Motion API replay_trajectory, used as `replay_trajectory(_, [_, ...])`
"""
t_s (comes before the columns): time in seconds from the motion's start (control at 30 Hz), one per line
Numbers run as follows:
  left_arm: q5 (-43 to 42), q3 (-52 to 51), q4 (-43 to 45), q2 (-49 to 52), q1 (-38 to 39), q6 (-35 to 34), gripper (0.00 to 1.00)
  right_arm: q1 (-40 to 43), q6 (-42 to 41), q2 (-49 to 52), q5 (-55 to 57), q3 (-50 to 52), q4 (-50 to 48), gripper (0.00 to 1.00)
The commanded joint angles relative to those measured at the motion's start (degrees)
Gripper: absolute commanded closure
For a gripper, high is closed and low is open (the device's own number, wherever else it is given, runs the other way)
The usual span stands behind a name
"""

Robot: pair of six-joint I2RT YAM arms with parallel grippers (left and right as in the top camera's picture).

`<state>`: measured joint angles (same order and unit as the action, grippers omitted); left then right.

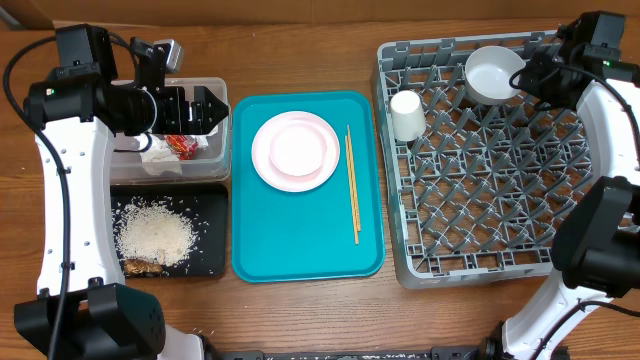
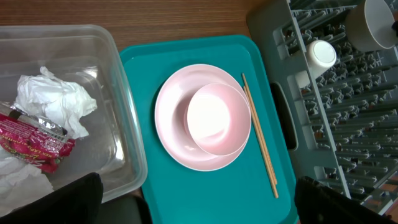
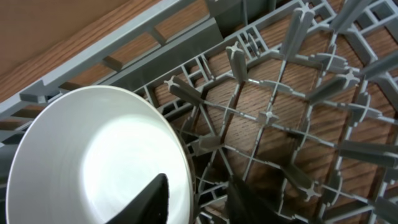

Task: Sort waste into correct bins and load items into the dishwasher
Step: 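Raise the right gripper away from the rack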

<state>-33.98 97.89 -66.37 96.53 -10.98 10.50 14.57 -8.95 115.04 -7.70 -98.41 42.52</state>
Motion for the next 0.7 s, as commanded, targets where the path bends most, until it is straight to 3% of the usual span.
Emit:
replay_trajectory(0.0, [0.09, 1.51, 0.04, -0.44, 0.13, -0.42, 0.0, -0.2, 0.37, -0.24, -0.79, -0.24, 0.15, 0.73])
replay_trajectory(0.4, [0.09, 1.51, 0.04, -0.44, 0.13, -0.42, 0.0, -0.2, 0.37, -0.24, -0.76, -0.24, 3.13, 0.75])
replay_trajectory(0.67, [0.09, 1.51, 0.04, -0.44, 0.13, -0.44, 0.0, -0.2, 0.37, -0.24, -0.74, -0.24, 2.84, 0.88])
